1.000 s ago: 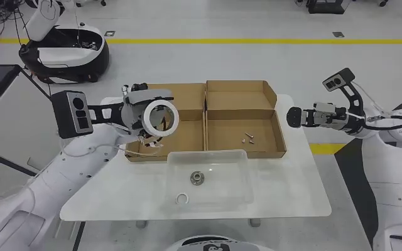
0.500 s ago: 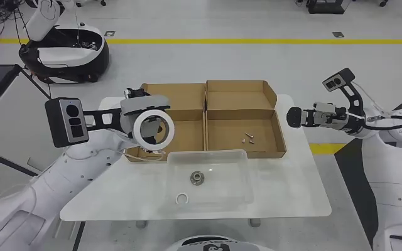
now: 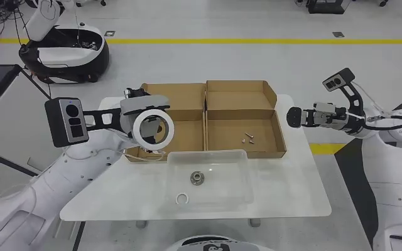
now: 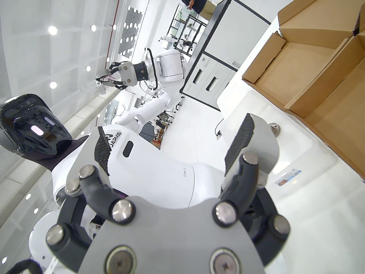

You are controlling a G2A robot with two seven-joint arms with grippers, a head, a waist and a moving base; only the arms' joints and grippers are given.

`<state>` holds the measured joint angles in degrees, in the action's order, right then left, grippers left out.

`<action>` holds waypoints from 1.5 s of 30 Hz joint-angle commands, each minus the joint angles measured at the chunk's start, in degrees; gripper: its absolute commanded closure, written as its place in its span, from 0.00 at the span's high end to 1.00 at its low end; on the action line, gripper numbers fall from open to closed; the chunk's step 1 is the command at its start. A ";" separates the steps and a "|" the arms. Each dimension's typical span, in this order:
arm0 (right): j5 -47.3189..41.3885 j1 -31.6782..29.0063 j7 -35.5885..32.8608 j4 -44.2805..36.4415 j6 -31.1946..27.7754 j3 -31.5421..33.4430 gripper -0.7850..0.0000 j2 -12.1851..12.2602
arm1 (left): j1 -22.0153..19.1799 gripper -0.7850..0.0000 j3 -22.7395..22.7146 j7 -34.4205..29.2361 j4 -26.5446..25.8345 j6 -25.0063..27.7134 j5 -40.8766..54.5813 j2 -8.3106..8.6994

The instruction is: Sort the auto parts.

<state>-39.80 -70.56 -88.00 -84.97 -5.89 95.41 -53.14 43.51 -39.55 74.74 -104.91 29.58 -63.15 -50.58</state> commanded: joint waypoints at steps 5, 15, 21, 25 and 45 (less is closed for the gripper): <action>0.00 0.00 0.00 0.00 0.00 0.00 1.00 0.00 | 0.00 0.00 0.00 0.00 0.00 0.00 0.00 0.00; 0.00 0.00 0.00 0.00 0.00 0.00 1.00 0.00 | 1.10 0.00 -4.34 -10.94 3.89 4.24 2.66 -0.66; 0.00 0.00 0.00 0.00 0.00 0.00 1.00 0.00 | 1.65 0.00 -7.52 -25.05 7.91 12.19 -0.04 0.28; 0.00 0.00 0.00 0.00 0.00 0.00 1.00 0.00 | 3.62 0.00 -10.59 -34.33 8.82 16.32 -3.91 1.58; 0.00 0.00 0.00 0.00 0.00 0.00 1.00 0.00 | -18.12 0.00 -3.52 -71.24 23.39 28.42 -10.50 -1.37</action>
<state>-39.80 -70.56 -88.00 -84.97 -5.89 95.41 -53.14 27.15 -45.09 4.98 -82.82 58.03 -73.30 -51.63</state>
